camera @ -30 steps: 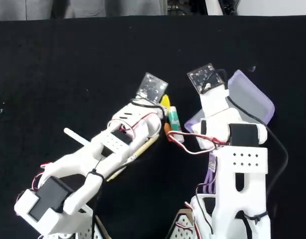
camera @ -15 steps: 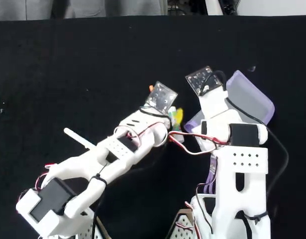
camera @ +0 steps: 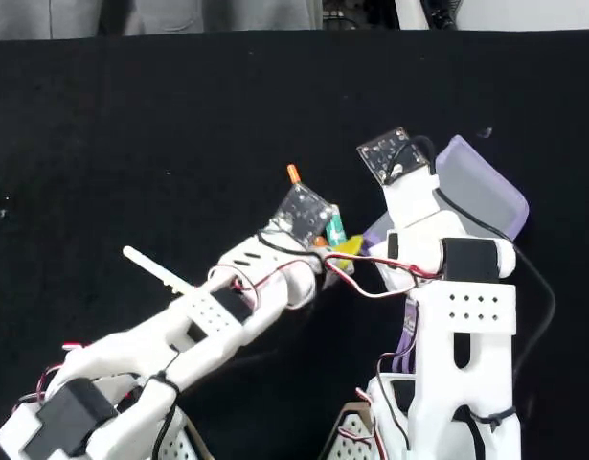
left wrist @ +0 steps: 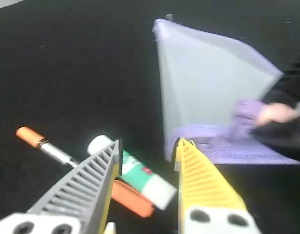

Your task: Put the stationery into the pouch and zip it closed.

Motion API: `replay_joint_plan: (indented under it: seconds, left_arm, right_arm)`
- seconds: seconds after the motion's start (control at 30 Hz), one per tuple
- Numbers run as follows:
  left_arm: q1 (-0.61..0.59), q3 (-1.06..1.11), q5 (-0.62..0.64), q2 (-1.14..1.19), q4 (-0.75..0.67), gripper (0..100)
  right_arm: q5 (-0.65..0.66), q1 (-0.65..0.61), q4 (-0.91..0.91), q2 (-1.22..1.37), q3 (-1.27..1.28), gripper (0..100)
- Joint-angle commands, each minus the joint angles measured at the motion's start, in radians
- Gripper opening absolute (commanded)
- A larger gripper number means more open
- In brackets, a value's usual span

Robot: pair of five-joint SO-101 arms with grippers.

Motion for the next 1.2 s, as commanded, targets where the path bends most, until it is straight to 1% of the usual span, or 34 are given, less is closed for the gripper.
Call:
replay_joint_plan:
  seconds: [0.0, 0.2, 0.47, 1.17]
  left_arm:
    - [0.030, -0.010, 0.012, -0.035, -0.017, 19]
    - [0.027, -0.053, 0.012, 0.028, -0.017, 19]
    - [0.024, -0.170, 0.012, 0.167, -0.017, 19]
    - [0.028, -0.225, 0.012, 0.169, -0.018, 19]
  right_arm:
    - [0.009, 0.015, -0.002, -0.025, -0.042, 1.1]
    - [0.009, 0.015, -0.002, -0.025, -0.042, 1.1]
    - [0.009, 0.015, -0.002, -0.025, -0.039, 1.1]
    - [0.011, 0.008, 0.003, -0.024, -0.031, 1.1]
